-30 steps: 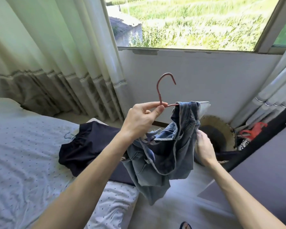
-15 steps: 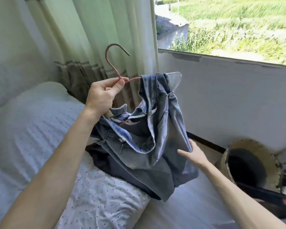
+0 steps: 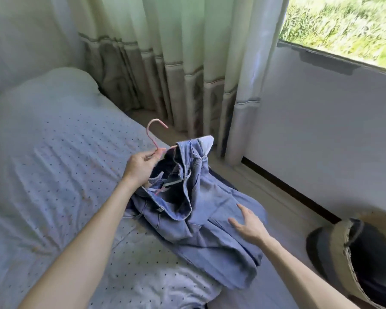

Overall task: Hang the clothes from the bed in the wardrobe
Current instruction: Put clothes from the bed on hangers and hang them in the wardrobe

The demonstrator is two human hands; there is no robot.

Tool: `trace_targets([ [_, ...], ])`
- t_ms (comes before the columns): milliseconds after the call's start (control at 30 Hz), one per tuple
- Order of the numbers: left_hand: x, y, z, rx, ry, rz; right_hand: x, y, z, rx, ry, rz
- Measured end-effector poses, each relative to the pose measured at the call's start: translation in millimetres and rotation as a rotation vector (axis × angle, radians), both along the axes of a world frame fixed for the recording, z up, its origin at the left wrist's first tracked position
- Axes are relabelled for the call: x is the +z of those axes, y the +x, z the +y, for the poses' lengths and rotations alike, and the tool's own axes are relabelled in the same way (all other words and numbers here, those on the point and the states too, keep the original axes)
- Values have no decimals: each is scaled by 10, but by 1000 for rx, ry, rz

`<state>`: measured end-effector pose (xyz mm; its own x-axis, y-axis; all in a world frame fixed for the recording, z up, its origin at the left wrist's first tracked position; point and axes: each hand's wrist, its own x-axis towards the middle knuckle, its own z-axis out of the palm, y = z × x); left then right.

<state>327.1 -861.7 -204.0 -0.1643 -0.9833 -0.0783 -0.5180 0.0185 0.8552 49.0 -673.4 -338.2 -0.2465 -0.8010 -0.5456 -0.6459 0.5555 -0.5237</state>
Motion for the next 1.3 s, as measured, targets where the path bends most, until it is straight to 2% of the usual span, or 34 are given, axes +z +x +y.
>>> trace_targets([
  [167, -959, 387, -671, -38, 154, -155, -241, 496, -959, 76, -6, 28],
  [367, -1641, 645, -1488, -44, 273, -321, -654, 858, -1615, 182, 93, 98],
  [600, -2400, 763, -2533, 173, 258, -218, -1271, 1022, -1963, 398, 93, 404],
  [700, -2840, 677, -2783, 130, 279, -227, -1485, 1042, -2022, 449, 139, 463],
  [833, -3518, 734, -2807, 62, 323, -563, -1791, 1005, -2037, 454, 250, 452],
  [933, -3863, 801, -2784, -2, 289, -664, -1990, 1047, -1971, 433, 261, 442],
  [1100, -4110, 798, -2677, -81, 343, -768, -2176, 1041, -1992, 442, 312, 414],
  [1200, -3997, 770, -2588, -130, 406, -788, -2098, 1009, -2053, 458, 369, 350],
  [1300, -3762, 813, -2482, -144, 462, -799, -1868, 981, -2066, 481, 340, 312],
])
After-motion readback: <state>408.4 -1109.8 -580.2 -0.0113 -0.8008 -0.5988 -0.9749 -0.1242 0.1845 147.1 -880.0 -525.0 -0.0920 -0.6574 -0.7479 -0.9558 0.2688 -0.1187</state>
